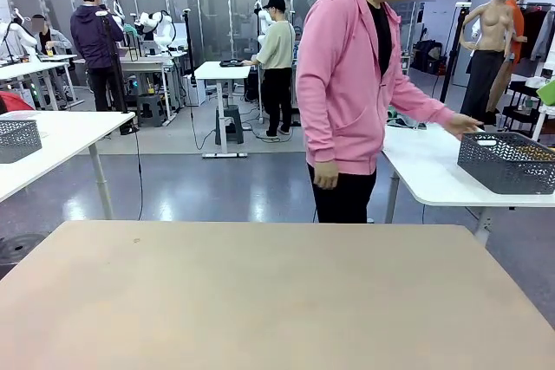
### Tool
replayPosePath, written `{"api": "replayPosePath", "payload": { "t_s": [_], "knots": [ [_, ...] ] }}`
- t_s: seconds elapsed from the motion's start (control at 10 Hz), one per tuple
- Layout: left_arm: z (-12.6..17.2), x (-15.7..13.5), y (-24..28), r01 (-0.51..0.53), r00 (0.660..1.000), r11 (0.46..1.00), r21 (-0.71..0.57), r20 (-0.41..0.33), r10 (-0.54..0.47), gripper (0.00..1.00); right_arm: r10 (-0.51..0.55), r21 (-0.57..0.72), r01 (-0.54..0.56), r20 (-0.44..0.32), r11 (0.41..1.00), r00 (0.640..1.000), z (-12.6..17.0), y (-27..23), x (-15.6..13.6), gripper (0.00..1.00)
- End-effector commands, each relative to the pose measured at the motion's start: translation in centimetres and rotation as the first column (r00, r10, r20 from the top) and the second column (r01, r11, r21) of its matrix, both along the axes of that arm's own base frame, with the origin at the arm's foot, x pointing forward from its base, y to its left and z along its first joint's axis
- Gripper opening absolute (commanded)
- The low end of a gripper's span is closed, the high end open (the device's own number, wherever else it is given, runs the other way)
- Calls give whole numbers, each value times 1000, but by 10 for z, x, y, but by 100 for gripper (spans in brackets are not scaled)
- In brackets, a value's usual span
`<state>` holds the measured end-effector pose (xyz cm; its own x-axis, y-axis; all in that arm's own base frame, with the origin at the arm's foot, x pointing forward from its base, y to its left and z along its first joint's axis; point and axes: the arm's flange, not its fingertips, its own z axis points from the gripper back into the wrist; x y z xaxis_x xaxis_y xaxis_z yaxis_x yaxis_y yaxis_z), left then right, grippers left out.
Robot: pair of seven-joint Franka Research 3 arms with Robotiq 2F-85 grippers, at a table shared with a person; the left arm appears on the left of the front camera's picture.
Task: Fold the towels and place them in the basket.
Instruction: When a person lays out a Towel with hook on the table, fold it in half twice.
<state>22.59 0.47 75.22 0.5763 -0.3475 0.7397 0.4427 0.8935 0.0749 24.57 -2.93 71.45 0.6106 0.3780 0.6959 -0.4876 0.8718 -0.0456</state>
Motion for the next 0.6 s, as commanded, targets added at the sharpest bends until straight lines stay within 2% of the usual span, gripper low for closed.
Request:
{"api": "replayPosePath", "payload": {
  "t_s": [0.0, 0.5],
  "knots": [
    [1, -2, 0, 3, 1000, 1000, -1, 4, -3, 100, 2, -1, -2, -5, 1000, 1000, 0, -1, -1, 100],
    [1, -2, 0, 3, 1000, 1000, -1, 4, -3, 100, 2, -1, -2, -5, 1000, 1000, 0, -1, -1, 100]
  ]
}}
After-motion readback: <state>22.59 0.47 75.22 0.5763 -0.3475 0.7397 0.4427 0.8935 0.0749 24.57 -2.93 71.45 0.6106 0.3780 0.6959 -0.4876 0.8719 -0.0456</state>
